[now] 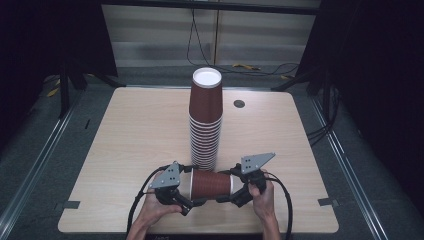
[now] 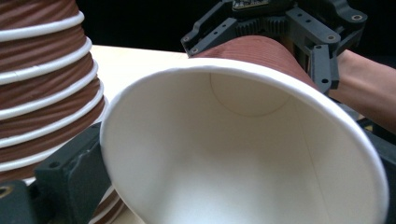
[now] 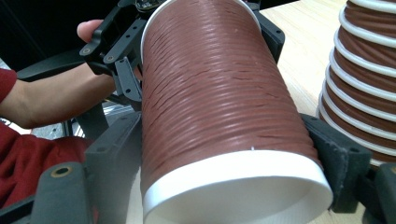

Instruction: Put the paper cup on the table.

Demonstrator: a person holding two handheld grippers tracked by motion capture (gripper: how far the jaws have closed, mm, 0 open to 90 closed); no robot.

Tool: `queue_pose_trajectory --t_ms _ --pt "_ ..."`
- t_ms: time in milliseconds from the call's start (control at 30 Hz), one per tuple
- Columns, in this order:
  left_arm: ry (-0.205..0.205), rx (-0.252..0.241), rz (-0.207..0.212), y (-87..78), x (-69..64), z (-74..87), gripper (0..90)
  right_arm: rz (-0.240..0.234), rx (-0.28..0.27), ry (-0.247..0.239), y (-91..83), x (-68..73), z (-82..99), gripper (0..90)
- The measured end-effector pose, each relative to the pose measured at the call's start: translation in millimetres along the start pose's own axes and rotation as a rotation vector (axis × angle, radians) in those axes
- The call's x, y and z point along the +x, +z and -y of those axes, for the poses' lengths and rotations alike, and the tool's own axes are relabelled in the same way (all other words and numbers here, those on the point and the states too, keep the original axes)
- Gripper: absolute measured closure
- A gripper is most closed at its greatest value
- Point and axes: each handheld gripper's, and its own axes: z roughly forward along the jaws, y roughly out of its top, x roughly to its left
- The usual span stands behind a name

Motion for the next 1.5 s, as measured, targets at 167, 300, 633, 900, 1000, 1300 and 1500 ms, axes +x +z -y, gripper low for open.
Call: queue_pose_trajectory --t_ms 167,300,633,900,1000,1300,1500 --pt "0.0 0.008 0.022 -4.2 0.8 -1.9 3.8 -0.018 -0.006 -0.001 0.8 -0.8 1.0 20.0" --pt "0.009 0.013 0.016 -8.9 -0.5 -4.4 5.6 -0.001 0.001 -0.001 2.0 -0.2 1.4 14.7" --pt "0.004 0.026 -0.011 -13.8 -0.4 -5.1 5.5 0.038 -0.005 -0.005 -0.1 -1.4 2.4 13.4" --pt "-0.018 0.032 -0.03 -17.9 1.8 -4.2 5.2 0.121 -0.067 -0.002 -6.8 2.3 6.4 13.5" --pt "-0.017 0.047 -0.045 -20.0 3.2 -5.3 5.2 0.138 -0.083 0.006 -8.1 2.1 9.4 13.6" --pt "-0.021 0.089 -0.084 -22.9 4.4 -5.0 5.1 0.228 -0.13 0.028 -18.1 4.9 16.9 13.4" --pt "-0.028 0.11 -0.106 -26.8 5.4 -3.0 4.9 0.301 -0.18 0.052 -23.9 6.9 24.3 13.4"
